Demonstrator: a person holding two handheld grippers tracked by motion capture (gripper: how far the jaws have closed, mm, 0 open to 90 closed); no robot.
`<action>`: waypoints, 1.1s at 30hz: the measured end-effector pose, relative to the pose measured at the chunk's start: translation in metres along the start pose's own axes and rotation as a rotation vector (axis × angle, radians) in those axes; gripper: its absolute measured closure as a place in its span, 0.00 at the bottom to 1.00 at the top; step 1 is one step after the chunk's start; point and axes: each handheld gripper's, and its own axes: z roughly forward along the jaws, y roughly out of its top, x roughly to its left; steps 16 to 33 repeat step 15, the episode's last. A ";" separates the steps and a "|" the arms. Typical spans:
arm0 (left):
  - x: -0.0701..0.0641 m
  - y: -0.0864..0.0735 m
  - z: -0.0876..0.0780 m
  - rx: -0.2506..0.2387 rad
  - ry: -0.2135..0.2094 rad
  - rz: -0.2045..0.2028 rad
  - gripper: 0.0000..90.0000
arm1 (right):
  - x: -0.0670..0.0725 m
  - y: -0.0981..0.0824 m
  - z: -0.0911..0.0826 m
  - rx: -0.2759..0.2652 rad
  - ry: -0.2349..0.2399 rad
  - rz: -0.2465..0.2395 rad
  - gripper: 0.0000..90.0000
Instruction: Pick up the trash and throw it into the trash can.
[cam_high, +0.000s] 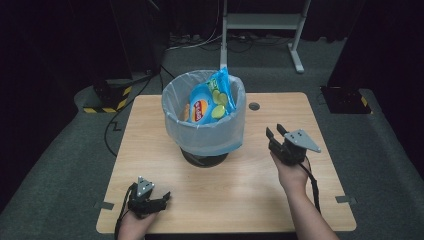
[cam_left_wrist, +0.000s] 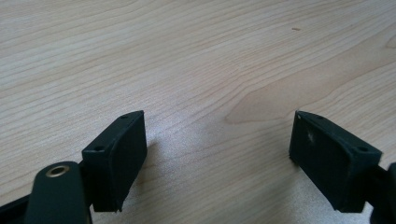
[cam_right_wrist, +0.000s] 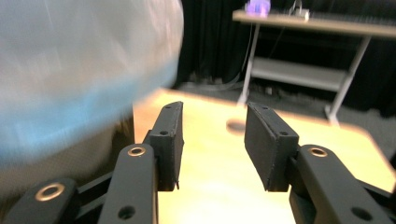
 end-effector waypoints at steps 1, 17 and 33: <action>0.000 0.000 0.000 0.000 0.000 0.000 0.21 | -0.001 -0.010 0.000 0.026 0.001 -0.001 0.62; 0.000 0.000 0.000 0.000 0.000 0.000 0.21 | -0.001 -0.091 -0.003 0.310 0.012 -0.021 0.54; 0.000 0.000 0.000 0.000 0.000 0.000 0.21 | -0.001 -0.091 -0.003 0.310 0.012 -0.021 0.54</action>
